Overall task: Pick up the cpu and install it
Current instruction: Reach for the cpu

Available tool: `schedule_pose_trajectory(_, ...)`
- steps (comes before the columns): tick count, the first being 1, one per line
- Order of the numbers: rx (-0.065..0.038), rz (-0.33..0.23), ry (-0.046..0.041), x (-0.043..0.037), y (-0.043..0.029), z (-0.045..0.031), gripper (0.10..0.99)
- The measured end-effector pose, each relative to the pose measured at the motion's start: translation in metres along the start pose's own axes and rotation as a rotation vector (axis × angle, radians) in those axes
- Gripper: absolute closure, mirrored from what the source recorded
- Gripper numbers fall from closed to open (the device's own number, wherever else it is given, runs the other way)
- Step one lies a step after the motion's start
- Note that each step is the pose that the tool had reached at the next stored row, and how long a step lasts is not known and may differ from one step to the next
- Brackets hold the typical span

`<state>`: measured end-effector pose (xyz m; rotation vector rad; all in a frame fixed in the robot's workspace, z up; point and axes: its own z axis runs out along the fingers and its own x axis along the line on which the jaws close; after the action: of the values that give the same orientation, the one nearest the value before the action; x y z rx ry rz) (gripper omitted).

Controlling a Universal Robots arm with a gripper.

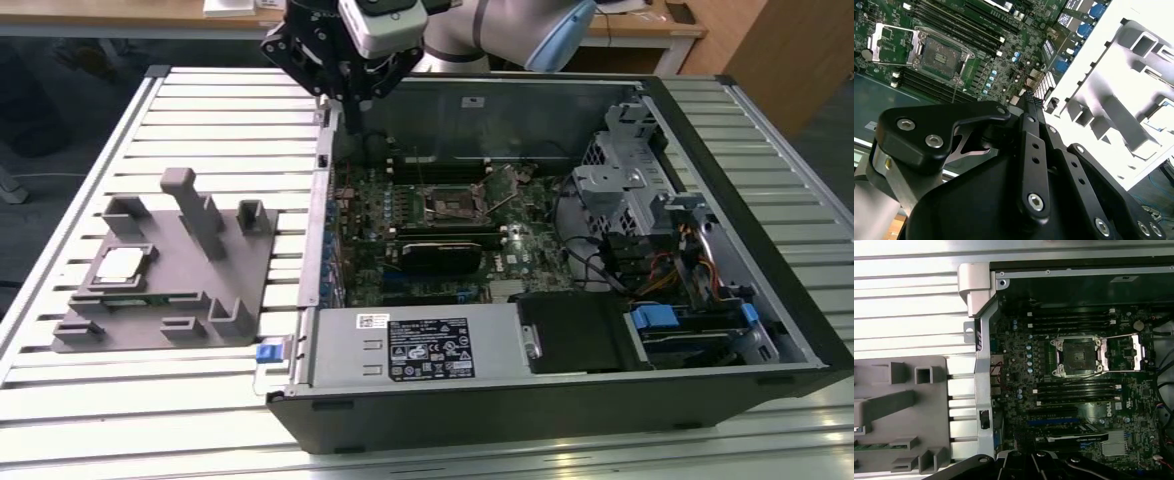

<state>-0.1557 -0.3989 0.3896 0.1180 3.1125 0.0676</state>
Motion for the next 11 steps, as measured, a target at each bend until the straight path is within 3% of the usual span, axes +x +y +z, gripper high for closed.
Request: schedule_pose_trajectory(11, 0.0, 0.0, 0.0, 0.003, -0.0003, 0.0002, 0.98)
